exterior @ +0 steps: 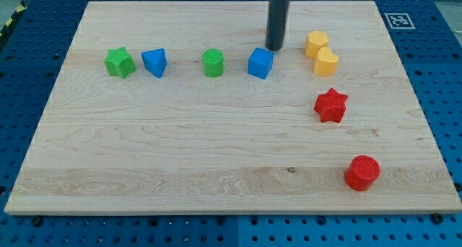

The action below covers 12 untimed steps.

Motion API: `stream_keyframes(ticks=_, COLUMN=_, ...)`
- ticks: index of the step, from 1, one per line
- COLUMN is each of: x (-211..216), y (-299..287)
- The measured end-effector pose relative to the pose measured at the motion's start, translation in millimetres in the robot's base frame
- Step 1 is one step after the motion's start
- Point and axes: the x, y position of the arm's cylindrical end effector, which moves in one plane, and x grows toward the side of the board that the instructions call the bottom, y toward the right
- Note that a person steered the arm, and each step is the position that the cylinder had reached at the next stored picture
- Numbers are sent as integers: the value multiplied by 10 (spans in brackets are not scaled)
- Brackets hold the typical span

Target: Push the red star above the red circle

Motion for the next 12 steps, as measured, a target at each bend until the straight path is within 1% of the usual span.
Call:
stream_keyframes(ticks=1, x=222, y=111)
stream_keyframes(ticks=2, x=533, y=112)
stream_keyframes(ticks=4, x=961, y=238)
stream_keyframes(ticks=5, x=1115, y=339)
stream_keyframes(ticks=7, x=1212, y=894)
stream_keyframes(ticks=9, x=1657, y=904)
stream_keyframes(ticks=10, x=1808, y=918)
stream_keyframes(ticks=11, x=1679, y=1054)
stream_keyframes(ticks=12, x=1307, y=1256)
